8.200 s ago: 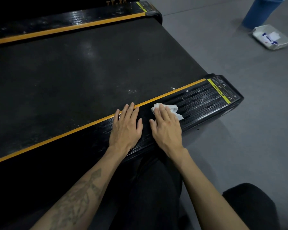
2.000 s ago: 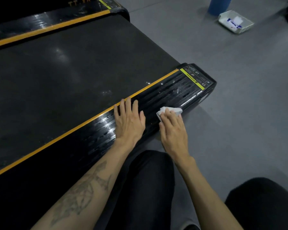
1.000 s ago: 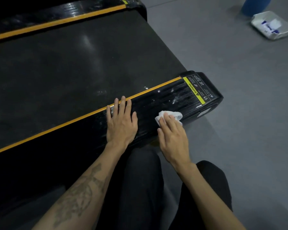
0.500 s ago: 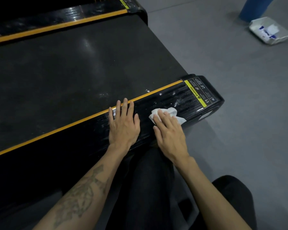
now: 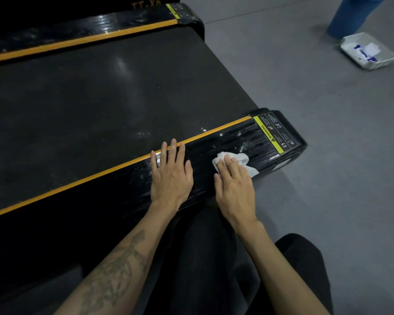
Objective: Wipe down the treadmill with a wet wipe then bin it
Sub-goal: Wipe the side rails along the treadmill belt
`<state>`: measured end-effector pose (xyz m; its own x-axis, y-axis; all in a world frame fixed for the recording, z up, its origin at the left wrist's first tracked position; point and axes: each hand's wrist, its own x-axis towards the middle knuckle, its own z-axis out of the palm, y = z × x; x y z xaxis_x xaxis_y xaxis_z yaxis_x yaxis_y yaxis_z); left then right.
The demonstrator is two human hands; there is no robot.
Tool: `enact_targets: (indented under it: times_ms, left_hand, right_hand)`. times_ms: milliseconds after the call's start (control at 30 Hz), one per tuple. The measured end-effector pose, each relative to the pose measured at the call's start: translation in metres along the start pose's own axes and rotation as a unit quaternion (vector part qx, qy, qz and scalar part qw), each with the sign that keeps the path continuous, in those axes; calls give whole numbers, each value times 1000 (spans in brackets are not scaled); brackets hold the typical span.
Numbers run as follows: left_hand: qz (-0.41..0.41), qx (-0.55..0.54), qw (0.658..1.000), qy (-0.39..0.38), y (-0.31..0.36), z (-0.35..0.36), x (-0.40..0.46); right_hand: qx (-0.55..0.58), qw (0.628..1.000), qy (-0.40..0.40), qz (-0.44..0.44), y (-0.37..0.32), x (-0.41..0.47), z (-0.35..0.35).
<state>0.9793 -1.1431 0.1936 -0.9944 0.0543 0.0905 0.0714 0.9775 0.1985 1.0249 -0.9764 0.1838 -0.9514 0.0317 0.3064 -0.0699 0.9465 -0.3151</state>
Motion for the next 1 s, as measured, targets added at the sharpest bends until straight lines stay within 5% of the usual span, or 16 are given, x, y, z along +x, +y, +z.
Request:
enact_targets:
  times_ms: [200, 367, 1000]
  left_hand:
    - [2, -1, 1000, 2, 0, 1, 1]
    - [3, -7, 1000, 5, 0, 1, 0]
    - [71, -10, 997, -31, -19, -4, 5]
  right_hand:
    - [2, 998, -43, -48, 4, 7, 6]
    - [-14, 999, -46, 8, 0, -6, 6]
    - [-26, 997, -76, -4, 0, 21, 4]
